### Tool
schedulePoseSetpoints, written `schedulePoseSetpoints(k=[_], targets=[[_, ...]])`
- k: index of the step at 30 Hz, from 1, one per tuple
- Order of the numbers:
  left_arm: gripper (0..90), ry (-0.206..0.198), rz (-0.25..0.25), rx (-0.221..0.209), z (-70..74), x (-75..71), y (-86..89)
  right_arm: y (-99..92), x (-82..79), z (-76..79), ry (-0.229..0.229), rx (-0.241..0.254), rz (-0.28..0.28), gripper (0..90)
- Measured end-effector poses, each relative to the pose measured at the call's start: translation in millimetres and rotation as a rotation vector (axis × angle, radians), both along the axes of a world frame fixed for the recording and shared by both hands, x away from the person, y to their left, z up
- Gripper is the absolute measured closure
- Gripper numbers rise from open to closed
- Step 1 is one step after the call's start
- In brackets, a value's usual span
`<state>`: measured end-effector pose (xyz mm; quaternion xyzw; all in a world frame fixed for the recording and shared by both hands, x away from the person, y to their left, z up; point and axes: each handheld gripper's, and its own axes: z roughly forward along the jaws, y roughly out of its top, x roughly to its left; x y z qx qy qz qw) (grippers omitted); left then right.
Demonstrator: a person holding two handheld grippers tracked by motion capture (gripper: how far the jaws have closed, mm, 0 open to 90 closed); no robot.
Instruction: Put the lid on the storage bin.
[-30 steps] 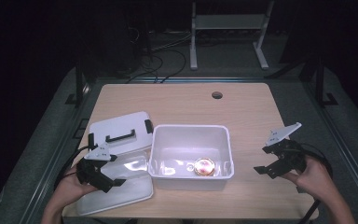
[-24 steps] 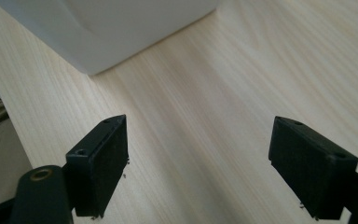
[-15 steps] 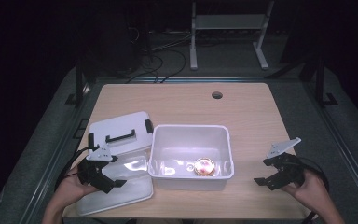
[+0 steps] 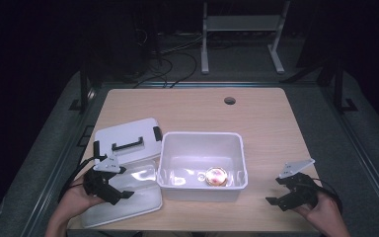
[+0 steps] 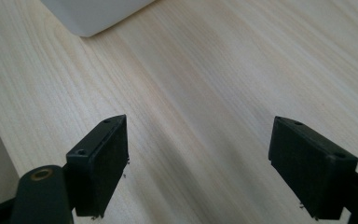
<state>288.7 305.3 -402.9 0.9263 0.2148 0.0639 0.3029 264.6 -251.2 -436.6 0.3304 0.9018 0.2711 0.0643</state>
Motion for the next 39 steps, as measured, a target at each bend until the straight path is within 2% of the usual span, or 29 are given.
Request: schedulePoseSetpoints(k=[3,5,7,10,15,22,25,26,28,39], targets=[[15.2,0.013,-0.004,0.013,-3.8,1.2,1.9,0.9,-0.3,-0.9,-0.004,-0.006,0.000,19.4],[21.9,0.014,-0.012,0.026,-5.8,1.1,5.2,1.4,-0.9,-1.7,-0.005,-0.011,-0.002,19.4],[23.0,0.009,-0.015,0.030,-6.2,1.1,6.5,1.4,-1.0,-2.1,-0.006,-0.010,-0.001,19.4],[30.2,0.013,-0.025,0.040,-8.2,0.9,9.7,1.2,-1.9,-3.3,-0.008,-0.007,-0.003,19.4],[43.8,0.036,-0.041,0.092,-14.5,1.1,13.2,0.2,-3.7,-3.0,-0.015,-0.006,-0.006,19.4],[53.7,0.050,-0.062,0.125,-18.3,0.9,14.0,-0.7,-4.7,-2.7,-0.019,-0.003,-0.009,19.4],[58.7,0.056,-0.063,0.132,-19.5,1.0,15.6,-0.3,-5.2,-2.8,-0.023,-0.005,-0.007,19.4],[63.1,0.058,-0.067,0.136,-19.7,0.8,16.0,-0.2,-5.2,-2.8,-0.024,-0.007,-0.006,19.4],[64.1,0.060,-0.061,0.138,-20.0,1.0,16.5,-0.3,-5.2,-2.7,-0.024,-0.007,-0.006,19.4],[84.0,0.089,-0.080,0.173,-22.1,5.2,13.4,-2.1,-6.5,-0.6,-0.033,-0.013,-0.009,19.5]])
